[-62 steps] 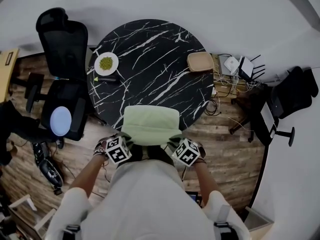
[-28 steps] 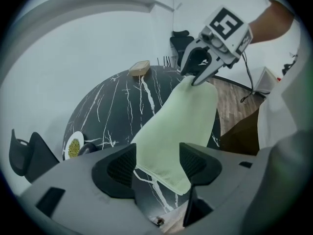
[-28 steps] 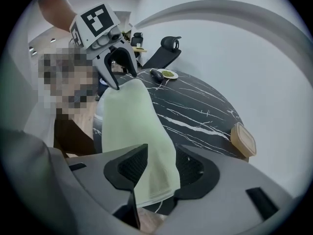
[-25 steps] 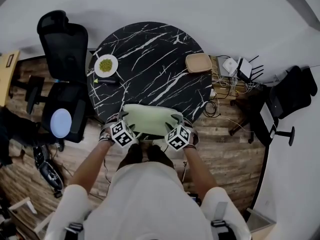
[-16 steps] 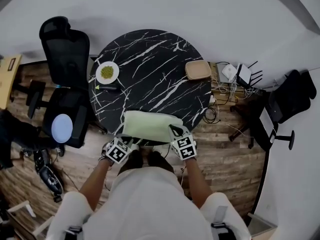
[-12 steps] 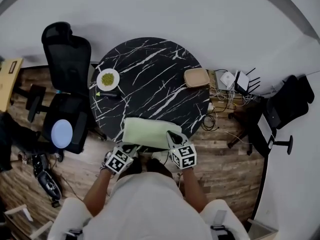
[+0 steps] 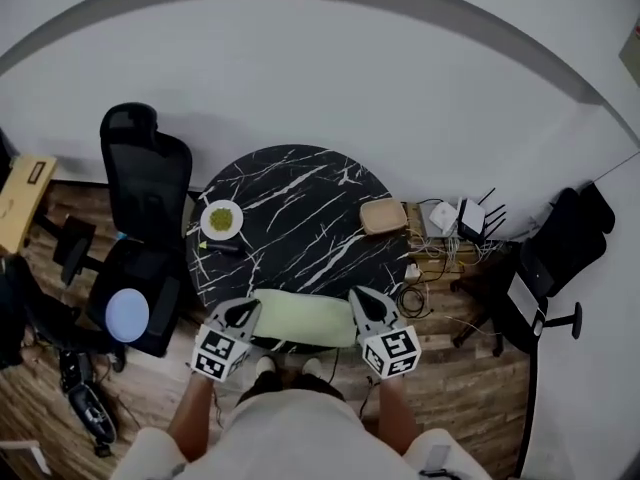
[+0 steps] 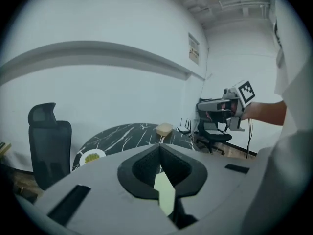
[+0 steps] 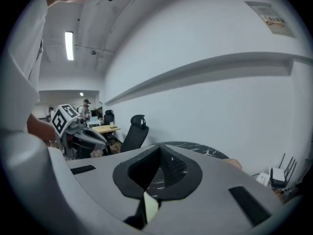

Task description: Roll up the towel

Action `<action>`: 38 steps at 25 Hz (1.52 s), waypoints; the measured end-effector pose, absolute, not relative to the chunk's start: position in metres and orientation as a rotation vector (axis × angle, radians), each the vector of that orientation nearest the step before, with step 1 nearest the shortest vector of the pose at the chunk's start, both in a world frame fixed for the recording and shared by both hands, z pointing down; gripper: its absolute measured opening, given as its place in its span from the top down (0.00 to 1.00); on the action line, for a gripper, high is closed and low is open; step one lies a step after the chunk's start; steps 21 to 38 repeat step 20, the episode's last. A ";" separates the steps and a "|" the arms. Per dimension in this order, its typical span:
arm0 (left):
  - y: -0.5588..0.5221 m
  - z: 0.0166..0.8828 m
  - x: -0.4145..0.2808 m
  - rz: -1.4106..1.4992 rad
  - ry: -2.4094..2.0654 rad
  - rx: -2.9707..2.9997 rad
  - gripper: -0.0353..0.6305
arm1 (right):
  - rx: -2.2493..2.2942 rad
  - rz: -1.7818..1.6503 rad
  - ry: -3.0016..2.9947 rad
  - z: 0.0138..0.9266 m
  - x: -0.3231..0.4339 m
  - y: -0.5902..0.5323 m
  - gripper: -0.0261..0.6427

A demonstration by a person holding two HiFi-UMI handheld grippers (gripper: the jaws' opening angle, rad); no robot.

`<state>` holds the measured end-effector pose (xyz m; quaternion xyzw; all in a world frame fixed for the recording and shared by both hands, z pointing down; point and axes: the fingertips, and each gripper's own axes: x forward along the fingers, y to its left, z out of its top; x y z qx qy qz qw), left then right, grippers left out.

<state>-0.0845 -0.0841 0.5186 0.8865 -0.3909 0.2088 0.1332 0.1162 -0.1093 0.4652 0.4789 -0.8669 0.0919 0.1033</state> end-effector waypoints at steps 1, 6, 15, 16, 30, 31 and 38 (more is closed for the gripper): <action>-0.085 0.507 -0.085 0.568 -1.159 2.588 0.94 | 1.424 0.237 -2.569 0.452 0.119 -0.109 0.97; -0.080 0.463 -0.099 0.394 -1.275 2.623 0.94 | 1.455 0.014 -2.663 0.387 0.123 -0.106 0.97; -0.062 0.400 -0.091 0.057 -1.214 2.657 0.94 | 1.424 -0.032 -2.732 0.372 0.104 -0.081 0.97; -0.055 0.397 -0.090 0.023 -1.195 2.657 0.94 | 1.414 -0.021 -2.728 0.375 0.103 -0.075 0.97; -0.028 0.404 -0.087 -0.006 -1.168 2.607 0.94 | 1.411 0.051 -2.706 0.382 0.115 -0.049 0.97; -0.028 0.404 -0.087 -0.006 -1.168 2.607 0.94 | 1.411 0.051 -2.706 0.382 0.115 -0.049 0.97; -0.028 0.404 -0.087 -0.006 -1.168 2.607 0.94 | 1.411 0.051 -2.706 0.382 0.115 -0.049 0.97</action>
